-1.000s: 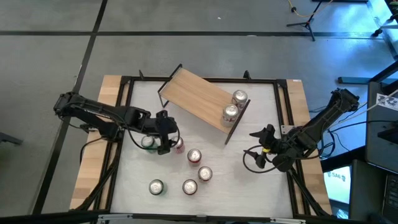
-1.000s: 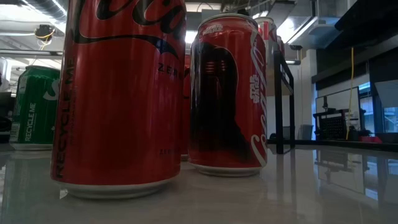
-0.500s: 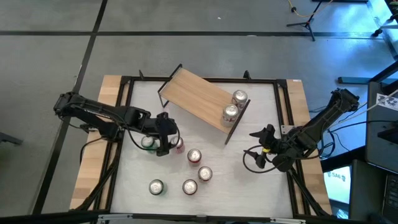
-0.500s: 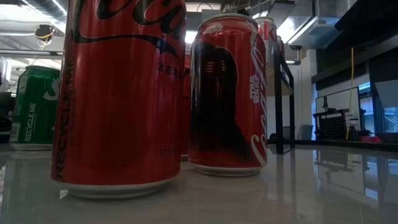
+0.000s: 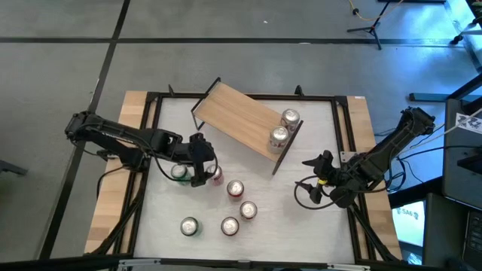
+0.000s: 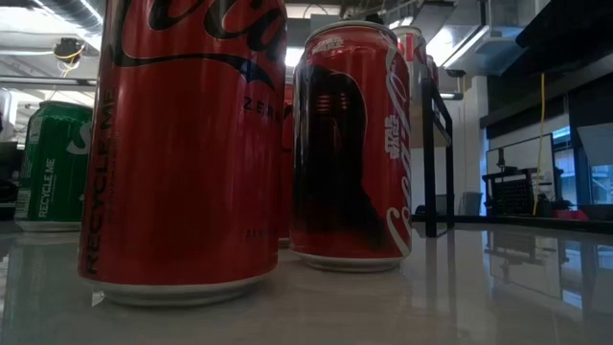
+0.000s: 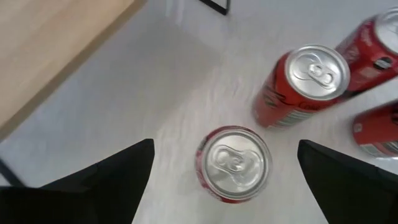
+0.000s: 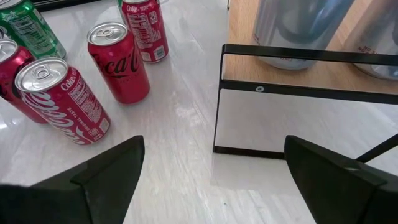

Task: Place canned beverage on shelf
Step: Put the top red-white soda can on the shelf

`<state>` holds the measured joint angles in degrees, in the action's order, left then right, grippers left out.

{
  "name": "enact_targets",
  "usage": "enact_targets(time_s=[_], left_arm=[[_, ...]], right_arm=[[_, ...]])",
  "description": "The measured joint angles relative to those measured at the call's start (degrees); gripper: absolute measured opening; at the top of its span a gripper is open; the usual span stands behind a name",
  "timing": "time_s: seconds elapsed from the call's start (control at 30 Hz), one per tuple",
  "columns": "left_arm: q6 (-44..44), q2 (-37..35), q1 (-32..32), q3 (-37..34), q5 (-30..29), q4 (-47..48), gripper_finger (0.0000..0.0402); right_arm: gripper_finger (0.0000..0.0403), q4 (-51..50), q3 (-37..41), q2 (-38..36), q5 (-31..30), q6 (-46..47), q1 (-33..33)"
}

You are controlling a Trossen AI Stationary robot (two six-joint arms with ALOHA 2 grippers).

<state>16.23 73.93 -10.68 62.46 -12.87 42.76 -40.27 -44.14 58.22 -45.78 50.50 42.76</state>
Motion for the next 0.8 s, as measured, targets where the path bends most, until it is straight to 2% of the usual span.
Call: enact_targets(time_s=[0.23, 0.43, 0.6, 0.8], left_arm=[[0.5, 0.0, 0.0, -0.4, -0.1, -0.3, 0.0386], [4.7, 0.0, 0.0, -4.7, 0.8, -1.9, 0.0386], [4.7, 0.1, 0.0, -7.9, 4.0, -4.9, 0.0386], [4.7, 0.0, 0.0, -10.9, 4.4, -7.4, 0.0386]], right_arm=[[0.0381, 0.0, 0.0, 0.0, 0.0, 0.0, 0.0], [0.0381, -0.1, 0.0, 0.0, 0.0, 0.0, 0.0], [0.0381, -0.1, 0.0, 0.0, 0.0, 0.0, 0.0], [0.0381, -0.1, 0.0, 0.0, 0.0, 0.0, 0.0]])
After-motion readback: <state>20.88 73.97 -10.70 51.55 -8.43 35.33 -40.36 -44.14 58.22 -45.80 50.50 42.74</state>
